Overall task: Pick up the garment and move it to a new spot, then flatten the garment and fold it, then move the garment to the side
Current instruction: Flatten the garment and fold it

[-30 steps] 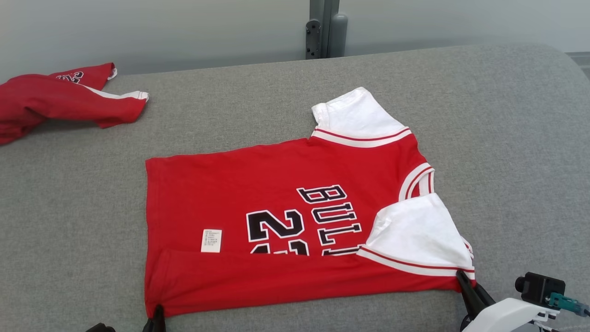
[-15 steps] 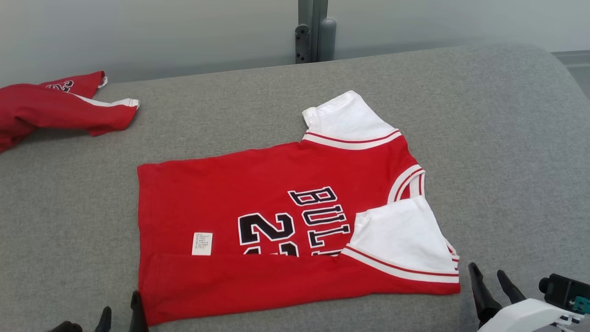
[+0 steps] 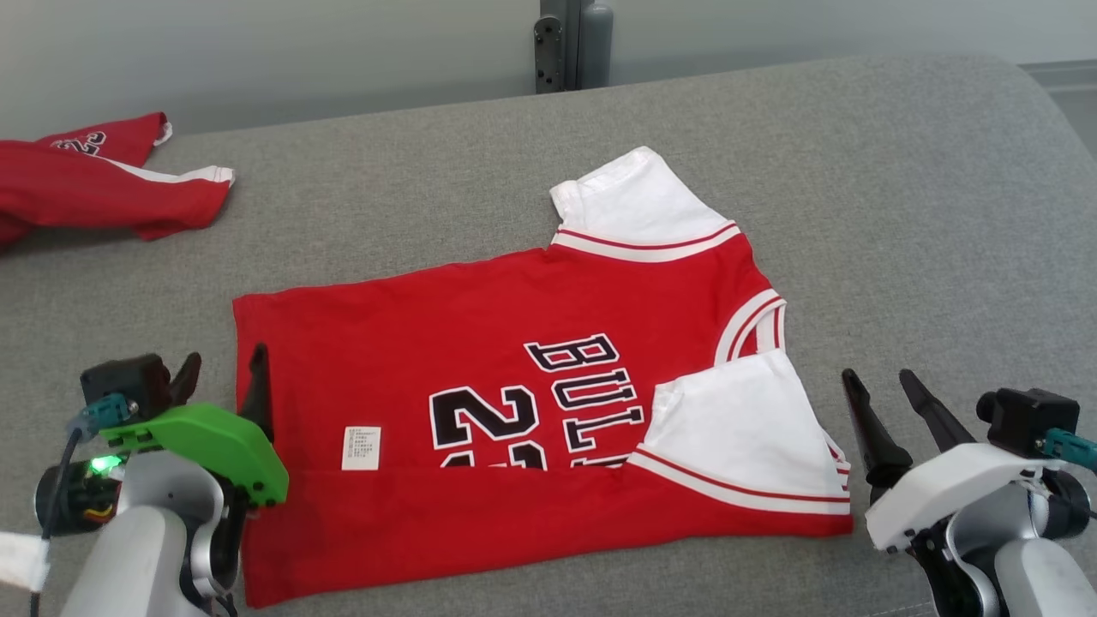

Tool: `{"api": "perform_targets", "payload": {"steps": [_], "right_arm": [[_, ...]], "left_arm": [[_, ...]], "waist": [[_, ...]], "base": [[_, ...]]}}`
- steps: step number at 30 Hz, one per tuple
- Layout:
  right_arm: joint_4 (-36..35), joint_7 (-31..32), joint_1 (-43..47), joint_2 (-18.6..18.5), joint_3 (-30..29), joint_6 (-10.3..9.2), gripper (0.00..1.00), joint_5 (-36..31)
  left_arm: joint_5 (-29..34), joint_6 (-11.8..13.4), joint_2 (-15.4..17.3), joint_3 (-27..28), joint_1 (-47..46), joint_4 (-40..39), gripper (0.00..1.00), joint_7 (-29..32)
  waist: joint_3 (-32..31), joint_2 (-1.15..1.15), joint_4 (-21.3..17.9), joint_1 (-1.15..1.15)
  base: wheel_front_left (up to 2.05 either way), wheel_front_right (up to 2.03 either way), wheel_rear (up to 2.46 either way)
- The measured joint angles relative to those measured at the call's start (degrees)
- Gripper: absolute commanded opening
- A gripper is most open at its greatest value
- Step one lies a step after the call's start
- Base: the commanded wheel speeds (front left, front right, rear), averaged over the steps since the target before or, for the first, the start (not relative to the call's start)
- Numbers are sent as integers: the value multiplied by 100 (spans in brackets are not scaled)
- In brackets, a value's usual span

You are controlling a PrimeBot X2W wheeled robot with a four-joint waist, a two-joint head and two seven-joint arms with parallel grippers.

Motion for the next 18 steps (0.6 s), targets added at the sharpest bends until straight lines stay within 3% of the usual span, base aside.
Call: {"api": "perform_targets", "payload": {"steps": [8, 18], "right_arm": [[38, -2, -722, -301, 521, 0, 100, 101], [205, -154, -1228, -488, 792, 0, 100, 235]], "left_arm": [[185, -33, 151, -100, -1238, 1336, 100, 108], [366, -153, 259, -234, -2094, 2359, 100, -26]], "waist": [[448, 0, -135, 0], [1024, 0, -273, 0]], "base": [[0, 0, 0], [0, 0, 0]]}}
